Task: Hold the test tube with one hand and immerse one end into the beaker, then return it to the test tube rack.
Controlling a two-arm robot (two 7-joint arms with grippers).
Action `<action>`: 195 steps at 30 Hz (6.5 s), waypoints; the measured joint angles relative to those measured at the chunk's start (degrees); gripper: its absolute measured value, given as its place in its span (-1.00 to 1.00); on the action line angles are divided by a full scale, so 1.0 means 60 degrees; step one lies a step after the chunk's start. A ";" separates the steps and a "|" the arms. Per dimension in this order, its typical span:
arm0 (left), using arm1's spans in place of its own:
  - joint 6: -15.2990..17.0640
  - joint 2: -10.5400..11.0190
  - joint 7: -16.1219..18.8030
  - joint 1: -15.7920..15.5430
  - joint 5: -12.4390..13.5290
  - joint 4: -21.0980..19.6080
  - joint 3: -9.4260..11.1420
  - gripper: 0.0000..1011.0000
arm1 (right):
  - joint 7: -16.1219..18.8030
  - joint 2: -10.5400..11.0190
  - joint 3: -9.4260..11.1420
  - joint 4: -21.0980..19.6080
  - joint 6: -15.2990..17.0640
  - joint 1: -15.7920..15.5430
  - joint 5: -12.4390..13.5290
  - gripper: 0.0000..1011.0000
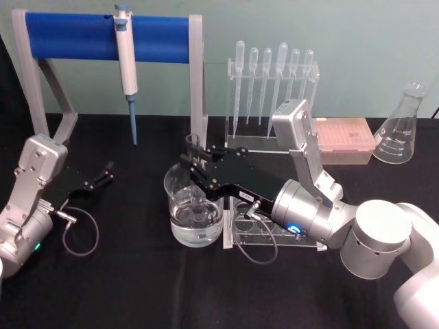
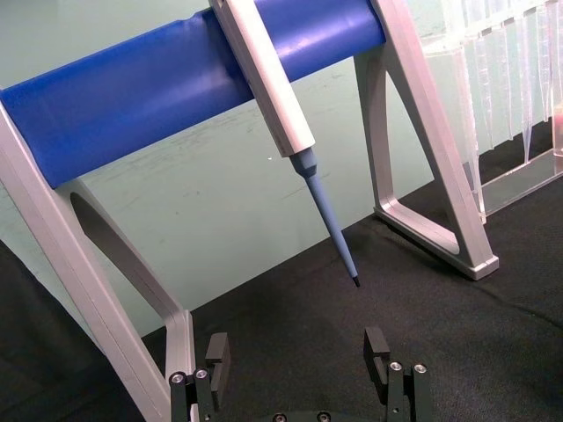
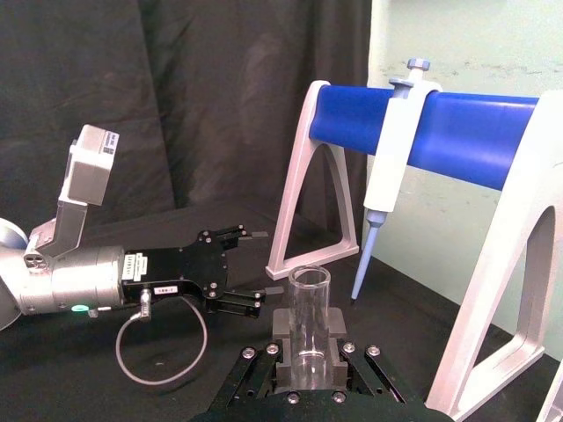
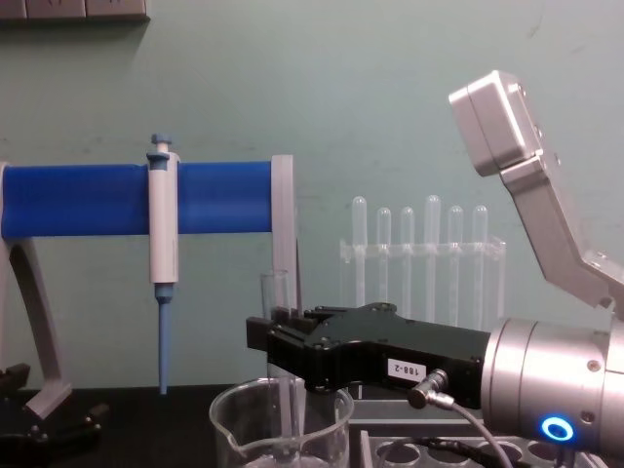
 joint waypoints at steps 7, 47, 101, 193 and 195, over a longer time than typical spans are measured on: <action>0.0000 0.0000 0.0000 0.0000 0.0000 0.0000 0.0000 0.98 | 0.0000 0.0000 0.0000 0.0001 0.0000 0.0000 0.0000 -0.56; 0.0000 0.0000 0.0000 0.0001 0.0000 0.0000 0.0000 0.98 | -0.0001 0.0000 0.0000 0.0000 0.0000 0.0000 0.0000 -0.56; 0.0000 0.0000 0.0000 0.0001 -0.0001 0.0000 0.0000 0.98 | -0.0898 0.1808 0.2296 -0.3246 0.0198 -0.2373 0.0387 -0.56; 0.0000 0.0000 0.0000 0.0001 -0.0001 0.0000 0.0000 0.98 | -0.4259 0.0283 0.3880 -0.0440 -0.0893 -0.3636 -0.2597 0.98; 0.0000 0.0000 0.0000 0.0001 -0.0001 0.0000 0.0000 0.98 | -0.4240 0.0289 0.3880 -0.0445 -0.0892 -0.3636 -0.2587 0.98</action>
